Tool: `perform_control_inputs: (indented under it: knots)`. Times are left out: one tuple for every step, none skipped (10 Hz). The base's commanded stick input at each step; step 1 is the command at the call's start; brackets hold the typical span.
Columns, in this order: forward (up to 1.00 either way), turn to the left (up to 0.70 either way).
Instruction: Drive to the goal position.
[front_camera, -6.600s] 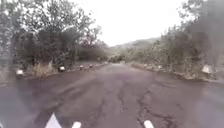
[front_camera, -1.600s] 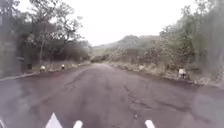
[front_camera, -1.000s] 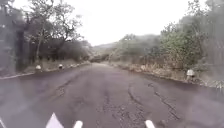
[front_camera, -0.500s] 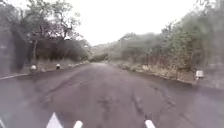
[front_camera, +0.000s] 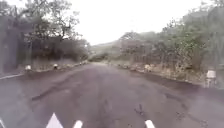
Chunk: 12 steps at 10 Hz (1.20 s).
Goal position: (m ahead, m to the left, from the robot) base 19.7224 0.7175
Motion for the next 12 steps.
perform_control_inputs:
  knots:
    - [1.0, 0.0]
    - [1.0, 0.0]
    - [1.0, 0.0]
    - [1.0, 0.4]
    - [1.0, 0.4]
    - [1.0, 0.4]
    - [1.0, 0.3]
    - [1.0, 0.15]
    - [1.0, 0.0]
    - [1.0, 0.0]
    - [1.0, 0.0]
    - [1.0, 0.0]
